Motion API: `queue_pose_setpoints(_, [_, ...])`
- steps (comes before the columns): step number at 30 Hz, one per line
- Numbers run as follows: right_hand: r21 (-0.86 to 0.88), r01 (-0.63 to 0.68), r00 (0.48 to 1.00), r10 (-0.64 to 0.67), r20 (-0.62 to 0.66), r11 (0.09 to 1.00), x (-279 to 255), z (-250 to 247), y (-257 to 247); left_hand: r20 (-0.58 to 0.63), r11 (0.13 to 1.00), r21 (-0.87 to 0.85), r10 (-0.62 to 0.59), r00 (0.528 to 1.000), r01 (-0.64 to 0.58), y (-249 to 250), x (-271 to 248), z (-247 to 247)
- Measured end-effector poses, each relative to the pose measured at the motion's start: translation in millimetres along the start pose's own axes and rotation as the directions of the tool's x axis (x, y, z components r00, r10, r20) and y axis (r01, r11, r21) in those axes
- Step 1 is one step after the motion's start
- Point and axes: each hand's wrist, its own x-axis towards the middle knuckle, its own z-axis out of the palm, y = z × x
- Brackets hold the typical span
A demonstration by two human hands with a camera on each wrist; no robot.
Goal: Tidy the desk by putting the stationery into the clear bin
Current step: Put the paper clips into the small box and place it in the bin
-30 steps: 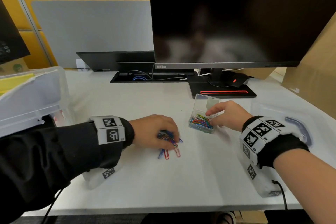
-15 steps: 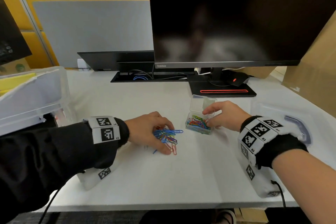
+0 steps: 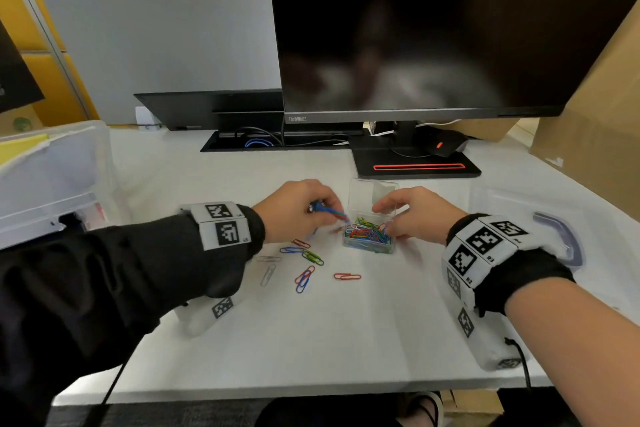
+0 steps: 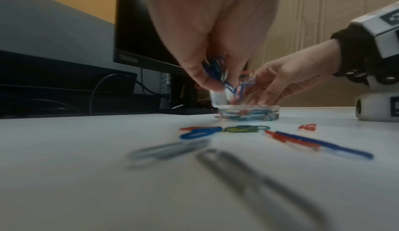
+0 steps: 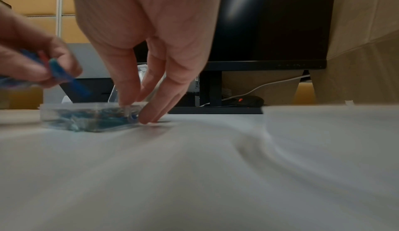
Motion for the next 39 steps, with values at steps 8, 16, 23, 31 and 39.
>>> queue_pose_setpoints(8, [-0.051,0.032,0.999,-0.032,-0.002,0.998,-0.8,-0.2,-1.5,0.039,0.990,-0.020,0.138,0.990,-0.138,29.2,25.4,16.9])
queue_pose_setpoints(16, [-0.039,0.002,1.000,-0.003,-0.013,0.999,-2.6,0.6,-0.9,0.122,0.973,0.167,-0.182,0.976,0.161,0.1,2.8,5.8])
queue_pose_setpoints(23, [-0.011,-0.027,0.998,0.026,-0.060,1.000,-12.9,-3.1,-7.7,0.151,0.994,0.106,-0.046,0.987,0.030,-1.9,-5.7,1.3])
queue_pose_setpoints(31, [-0.056,-0.038,0.999,0.037,-0.029,0.998,-15.5,-4.4,-9.5,0.440,0.958,-0.035,0.271,0.856,-0.286,19.1,-24.9,12.6])
queue_pose_setpoints(39, [-0.039,-0.043,0.998,0.041,-0.055,0.998,-12.2,-2.2,-8.5,0.230,0.985,0.054,0.148,0.962,-0.165,-18.0,-32.7,-6.8])
